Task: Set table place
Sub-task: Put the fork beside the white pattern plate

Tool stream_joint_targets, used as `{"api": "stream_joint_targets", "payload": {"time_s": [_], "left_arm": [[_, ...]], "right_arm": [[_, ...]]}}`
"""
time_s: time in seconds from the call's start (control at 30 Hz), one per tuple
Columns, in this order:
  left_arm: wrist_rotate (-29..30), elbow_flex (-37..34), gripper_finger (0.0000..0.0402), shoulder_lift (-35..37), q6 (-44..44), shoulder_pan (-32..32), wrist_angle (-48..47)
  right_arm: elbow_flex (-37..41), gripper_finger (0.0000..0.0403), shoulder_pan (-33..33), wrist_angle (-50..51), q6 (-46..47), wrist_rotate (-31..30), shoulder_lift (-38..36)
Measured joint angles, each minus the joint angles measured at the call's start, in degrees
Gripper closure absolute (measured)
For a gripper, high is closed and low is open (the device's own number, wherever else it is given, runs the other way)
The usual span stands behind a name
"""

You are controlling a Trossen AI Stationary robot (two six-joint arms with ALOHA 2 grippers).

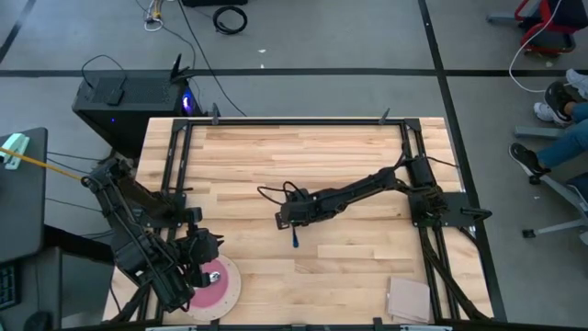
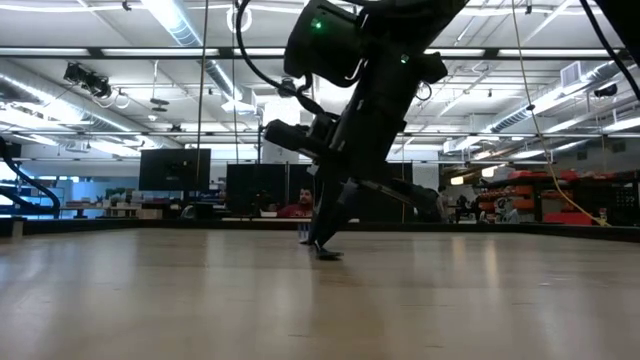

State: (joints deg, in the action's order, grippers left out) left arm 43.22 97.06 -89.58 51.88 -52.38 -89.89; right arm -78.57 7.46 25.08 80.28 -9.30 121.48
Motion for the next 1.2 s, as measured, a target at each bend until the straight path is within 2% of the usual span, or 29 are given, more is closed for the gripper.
{"api": "stream_joint_targets", "payload": {"time_s": [0.3,0.7,1.0,1.2], "left_arm": [[0.00,0.00,0.0349,0.00,0.02,0.00,0.03],[-0.03,0.00,0.0357,0.00,0.02,0.02,0.02],[-0.07,0.00,0.0356,0.00,0.02,0.02,0.02],[-0.80,0.00,0.0362,0.00,0.02,0.02,0.02]], "right_arm": [[0.42,0.0397,1.51,-1.11,-2.35,-3.47,-1.92],[0.43,0.0400,4.62,-2.77,-2.16,-4.00,-2.04],[-6.19,0.0402,6.85,-1.42,-4.50,-6.68,-2.24],[-11.05,0.0402,9.21,-0.65,-4.48,-11.00,-2.26]]}}
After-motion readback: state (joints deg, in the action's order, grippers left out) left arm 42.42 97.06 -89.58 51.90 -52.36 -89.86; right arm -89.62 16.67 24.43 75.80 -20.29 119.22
